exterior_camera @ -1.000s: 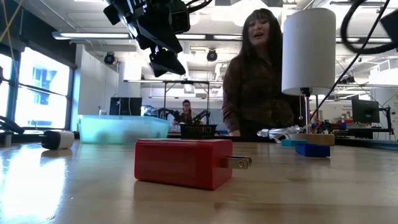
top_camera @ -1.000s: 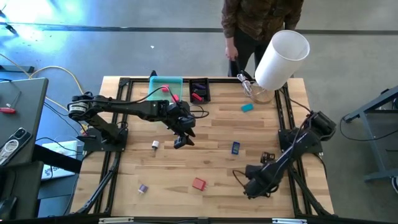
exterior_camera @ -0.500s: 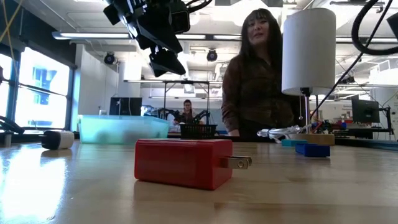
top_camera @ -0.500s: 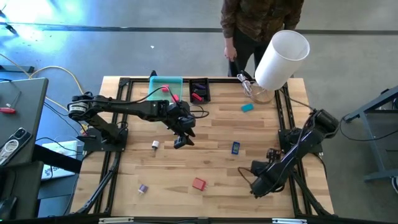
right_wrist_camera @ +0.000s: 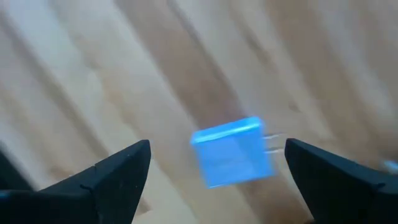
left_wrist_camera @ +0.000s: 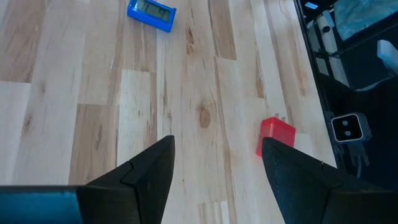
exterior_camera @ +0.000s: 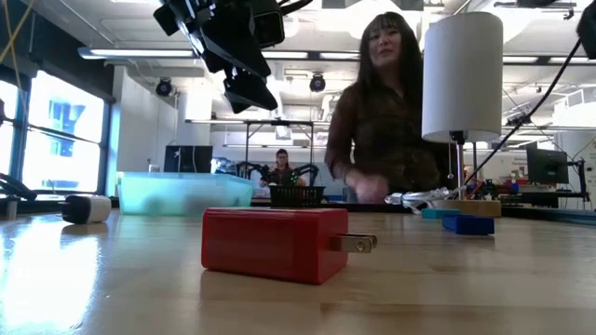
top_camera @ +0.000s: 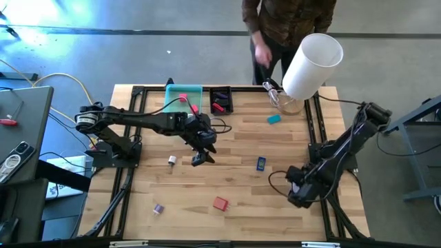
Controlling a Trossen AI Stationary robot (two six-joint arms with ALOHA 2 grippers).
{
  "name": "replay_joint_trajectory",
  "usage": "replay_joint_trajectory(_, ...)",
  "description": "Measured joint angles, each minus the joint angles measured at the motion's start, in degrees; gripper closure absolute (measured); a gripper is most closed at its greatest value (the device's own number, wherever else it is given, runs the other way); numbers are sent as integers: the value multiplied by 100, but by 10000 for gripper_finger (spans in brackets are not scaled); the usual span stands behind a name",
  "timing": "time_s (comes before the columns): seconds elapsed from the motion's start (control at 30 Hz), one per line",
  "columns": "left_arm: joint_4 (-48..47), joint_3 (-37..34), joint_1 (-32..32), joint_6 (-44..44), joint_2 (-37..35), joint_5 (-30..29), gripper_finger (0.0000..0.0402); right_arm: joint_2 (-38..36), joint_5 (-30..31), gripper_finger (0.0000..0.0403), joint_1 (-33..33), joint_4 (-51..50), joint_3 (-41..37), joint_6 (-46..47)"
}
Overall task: Pick & Place Office items
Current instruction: Put the right purple charger adapter into the green bin
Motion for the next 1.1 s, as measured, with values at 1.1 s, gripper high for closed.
replay_joint_trajectory(1.1, 0, 0, -311, 24, 0, -4, 167, 877, -617, 42, -279, 821, -28, 146)
